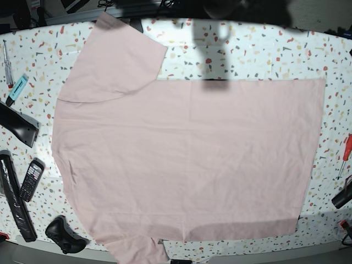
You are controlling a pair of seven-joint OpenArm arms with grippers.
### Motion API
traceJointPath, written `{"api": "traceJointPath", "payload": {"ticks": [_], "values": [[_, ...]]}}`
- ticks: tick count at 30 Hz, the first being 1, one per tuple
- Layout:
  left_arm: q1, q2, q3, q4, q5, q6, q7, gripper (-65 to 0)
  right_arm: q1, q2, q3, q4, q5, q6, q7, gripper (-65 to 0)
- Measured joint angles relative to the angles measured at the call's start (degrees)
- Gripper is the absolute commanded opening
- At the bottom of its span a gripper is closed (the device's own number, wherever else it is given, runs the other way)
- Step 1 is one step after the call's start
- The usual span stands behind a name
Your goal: Fold the T-shirt properly
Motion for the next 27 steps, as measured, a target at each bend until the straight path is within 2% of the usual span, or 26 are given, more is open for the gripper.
{"api": "traceJointPath", "payload": {"ticks": [2, 5, 8, 16, 20, 22, 25, 27], "values": [[1.2, -2.2, -0.1, 4.3, 0.6, 0.9, 1.4, -50.3, -2.1, 1.5, 0.0, 4.1, -1.6, -0.1, -0.2, -54.1], [2.1, -4.9, 0.1, 9.9, 5.8, 1.5, 4.5, -50.3, -4.4, 3.3, 0.1, 10.2, -5.0, -0.1, -0.7, -54.1], [2.1, -7.3, 0.2, 15.0, 10.6, 4.2, 6.4, -50.3, -5.5, 3.9, 1.2, 15.5, -6.0, 0.0, -2.8, -54.1], [0.9, -15.3, 0.2, 24.8, 21.4, 3.9, 7.4, -50.3, -5.5, 4.0, 8.4, 24.2, -6.1, 0.0, -3.1, -54.1], [-3.0, -20.9, 0.2, 25.0, 26.1, 2.2, 10.2, -49.7, -4.4, 4.1, 12.0, 26.5, -6.0, 0.0, -3.5, -54.1], [-4.6, -23.6, 0.2, 25.0, 27.1, 0.8, 9.9, -46.2, -2.8, 4.0, 12.7, 26.9, -5.9, 0.0, -5.2, -54.1], [-7.5, -26.5, 0.2, 23.4, 26.9, -1.3, 5.7, -43.1, 0.0, 3.8, 12.8, 26.9, -6.0, -0.2, -9.4, -54.1], [-9.2, -28.1, 0.2, 20.9, 26.5, -4.0, 3.4, -43.0, 1.4, 3.7, 12.8, 26.9, -6.0, -0.2, -9.9, -54.1]]}}
